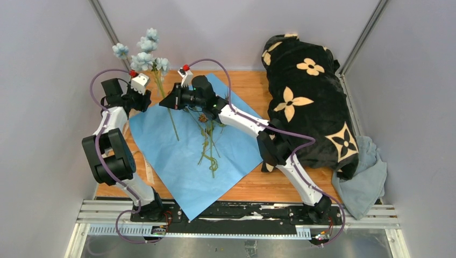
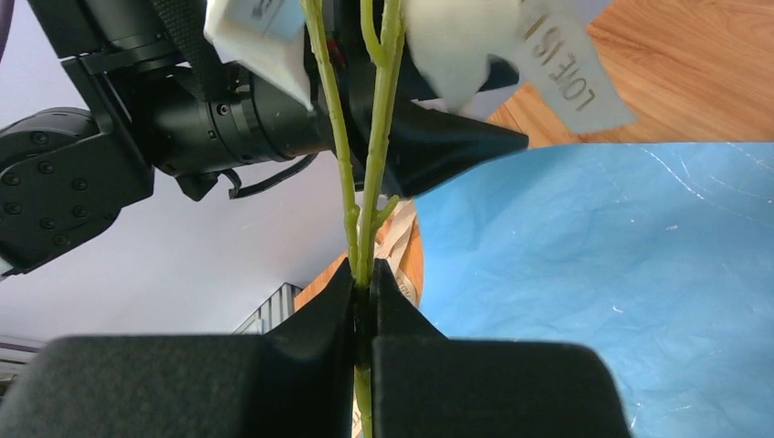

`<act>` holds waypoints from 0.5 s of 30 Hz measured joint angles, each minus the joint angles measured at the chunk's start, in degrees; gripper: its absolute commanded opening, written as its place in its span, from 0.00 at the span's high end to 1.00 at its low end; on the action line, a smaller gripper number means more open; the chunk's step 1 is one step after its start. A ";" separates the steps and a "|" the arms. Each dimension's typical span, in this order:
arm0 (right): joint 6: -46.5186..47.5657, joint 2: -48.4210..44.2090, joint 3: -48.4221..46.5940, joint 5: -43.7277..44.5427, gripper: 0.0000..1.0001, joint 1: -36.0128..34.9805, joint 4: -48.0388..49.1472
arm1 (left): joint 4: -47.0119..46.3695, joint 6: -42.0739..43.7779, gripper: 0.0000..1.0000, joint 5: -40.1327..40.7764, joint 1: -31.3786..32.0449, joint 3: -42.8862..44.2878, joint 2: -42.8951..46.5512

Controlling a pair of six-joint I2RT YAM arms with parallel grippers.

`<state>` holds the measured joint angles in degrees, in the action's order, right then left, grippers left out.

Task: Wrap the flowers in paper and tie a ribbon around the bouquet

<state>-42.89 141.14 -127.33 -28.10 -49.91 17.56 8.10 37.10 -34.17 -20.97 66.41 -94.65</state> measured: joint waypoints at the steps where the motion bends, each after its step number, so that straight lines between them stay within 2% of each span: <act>1: 0.00 -0.13 0.02 -0.02 1.00 0.00 -0.02 | -1.25 -0.57 0.89 0.35 0.00 0.00 -0.15; 2: 0.00 -0.33 0.11 -0.07 1.00 0.02 0.00 | -1.86 -1.40 1.00 0.74 0.00 0.00 -0.17; 6: 0.17 -3.80 3.48 -0.07 1.00 0.20 0.15 | -4.46 -3.37 1.00 5.70 -0.04 0.02 -0.17; 9: 0.81 -10.51 10.93 0.26 1.00 0.81 0.72 | -5.07 -3.63 1.00 11.85 -0.83 0.02 -0.35; 15: 3.28 -24.26 22.21 4.35 1.00 5.40 -0.24 | -4.31 -3.74 1.00 23.06 -6.86 1.07 -2.91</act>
<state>-39.62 116.88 -105.12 -23.75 -44.51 17.32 3.79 33.36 -11.11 -27.83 67.48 -97.56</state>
